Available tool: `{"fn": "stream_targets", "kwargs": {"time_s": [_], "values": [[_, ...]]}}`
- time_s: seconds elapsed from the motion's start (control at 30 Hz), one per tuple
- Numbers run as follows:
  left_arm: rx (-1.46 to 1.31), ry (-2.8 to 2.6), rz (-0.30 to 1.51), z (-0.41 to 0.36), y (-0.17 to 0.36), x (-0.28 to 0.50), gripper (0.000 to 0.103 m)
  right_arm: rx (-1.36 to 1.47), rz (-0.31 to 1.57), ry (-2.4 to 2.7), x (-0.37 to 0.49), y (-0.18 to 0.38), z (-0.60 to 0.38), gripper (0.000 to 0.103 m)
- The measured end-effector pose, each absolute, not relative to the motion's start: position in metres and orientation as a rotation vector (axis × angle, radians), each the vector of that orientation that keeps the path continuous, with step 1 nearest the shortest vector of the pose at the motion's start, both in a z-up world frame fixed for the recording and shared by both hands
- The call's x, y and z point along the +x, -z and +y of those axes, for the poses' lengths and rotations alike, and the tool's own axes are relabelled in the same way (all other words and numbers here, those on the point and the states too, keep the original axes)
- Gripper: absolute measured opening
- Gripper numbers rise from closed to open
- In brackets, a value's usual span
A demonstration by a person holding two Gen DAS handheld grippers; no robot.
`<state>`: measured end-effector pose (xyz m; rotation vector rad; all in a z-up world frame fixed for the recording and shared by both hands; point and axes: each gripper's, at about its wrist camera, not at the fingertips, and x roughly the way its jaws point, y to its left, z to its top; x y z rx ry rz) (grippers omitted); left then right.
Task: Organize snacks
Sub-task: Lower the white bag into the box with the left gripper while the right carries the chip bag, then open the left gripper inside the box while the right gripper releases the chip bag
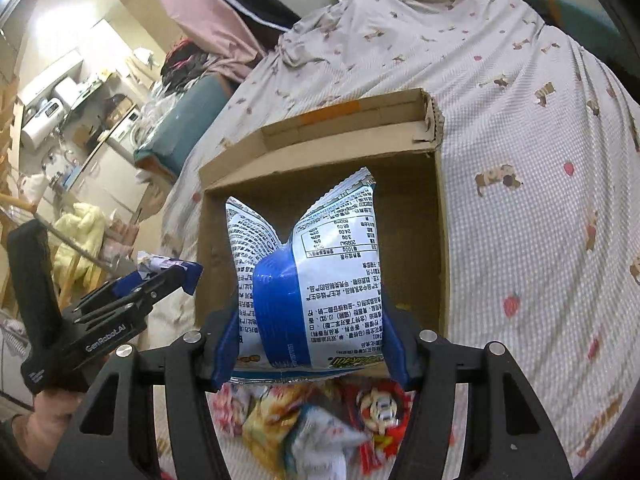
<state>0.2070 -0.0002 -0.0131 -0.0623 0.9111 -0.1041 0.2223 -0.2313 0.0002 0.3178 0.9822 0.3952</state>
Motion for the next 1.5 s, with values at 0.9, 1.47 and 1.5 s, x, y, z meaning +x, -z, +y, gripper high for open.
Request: {"fn": "stream_targets", "kwargs": {"time_s": [0.9, 1.47, 1.5], "values": [[-0.031, 0.118, 0.945, -0.009, 0.060, 0.227, 0.052, 0.355, 1.024, -0.355, 0.258, 0.049, -0.221, 0.063], [-0.016, 0.114, 0.943, -0.009, 0.058, 0.223, 0.054, 0.383, 0.996, -0.364, 0.256, 0.048, -0.226, 0.072], [-0.016, 0.107, 0.941, -0.009, 0.058, 0.223, 0.054, 0.384, 0.988, -0.366, 0.256, 0.046, -0.226, 0.077]]}}
